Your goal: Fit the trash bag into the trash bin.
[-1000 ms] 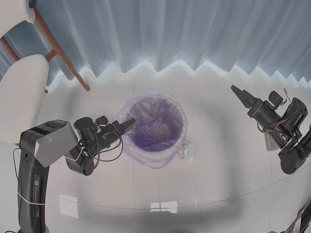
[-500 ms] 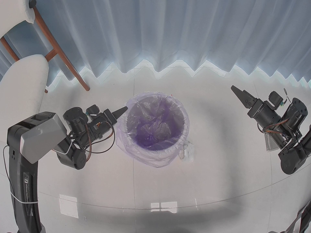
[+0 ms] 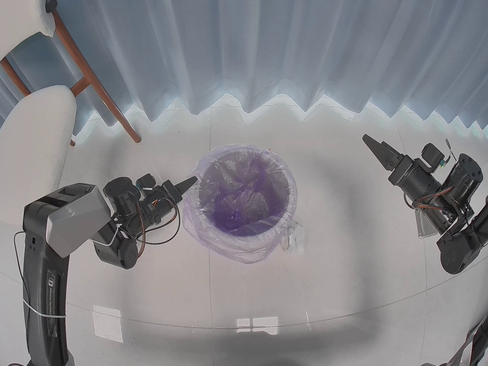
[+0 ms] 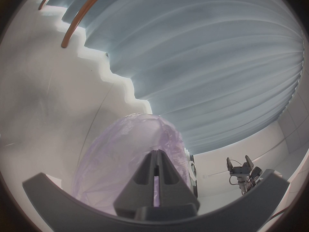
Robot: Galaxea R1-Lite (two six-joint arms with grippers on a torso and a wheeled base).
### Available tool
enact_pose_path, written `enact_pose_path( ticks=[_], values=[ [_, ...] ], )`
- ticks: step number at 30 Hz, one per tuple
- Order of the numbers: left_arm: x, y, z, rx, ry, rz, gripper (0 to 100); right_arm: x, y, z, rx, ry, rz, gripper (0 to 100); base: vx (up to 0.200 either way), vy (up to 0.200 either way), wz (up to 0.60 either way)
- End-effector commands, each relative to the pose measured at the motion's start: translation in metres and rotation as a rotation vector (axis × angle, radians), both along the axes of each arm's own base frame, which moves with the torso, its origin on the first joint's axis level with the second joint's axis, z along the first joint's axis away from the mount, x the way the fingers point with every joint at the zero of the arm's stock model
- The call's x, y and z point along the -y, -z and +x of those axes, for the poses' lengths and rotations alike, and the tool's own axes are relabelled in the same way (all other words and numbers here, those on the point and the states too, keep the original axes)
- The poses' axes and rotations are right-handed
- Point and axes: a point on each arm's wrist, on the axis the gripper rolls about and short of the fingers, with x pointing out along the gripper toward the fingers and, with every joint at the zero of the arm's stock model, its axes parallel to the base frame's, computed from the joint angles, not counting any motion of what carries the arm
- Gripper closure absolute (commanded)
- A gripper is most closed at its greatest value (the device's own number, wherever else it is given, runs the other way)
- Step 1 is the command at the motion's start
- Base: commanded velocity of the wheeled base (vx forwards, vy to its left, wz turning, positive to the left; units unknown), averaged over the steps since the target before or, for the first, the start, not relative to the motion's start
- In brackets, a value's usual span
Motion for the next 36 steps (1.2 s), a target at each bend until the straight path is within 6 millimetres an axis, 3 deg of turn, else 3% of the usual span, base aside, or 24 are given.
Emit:
enact_pose_path(
  ticks=[1,20,27,31,36],
  values=[
    [0.003,0.021,0.004,-0.036,0.003,0.004,100,0.000,0.000,0.000,0.001,0.000,0.000,0,0.000,0.000,0.00],
    [0.009,0.062,0.007,-0.100,0.014,0.029,100,0.000,0.003,0.001,-0.009,0.001,-0.003,0,0.000,0.000,0.00],
    [0.013,0.064,0.006,-0.104,0.022,0.029,100,0.000,0.004,0.001,-0.013,0.001,-0.003,0,0.000,0.000,0.00],
    [0.016,0.057,0.005,-0.093,0.003,0.028,100,-0.001,0.007,0.002,-0.021,0.000,-0.008,0,0.000,0.000,0.00],
    [0.019,-0.016,-0.014,0.077,-0.149,0.067,100,-0.001,0.009,0.001,-0.027,-0.001,-0.016,0,0.000,0.000,0.00]
  ],
)
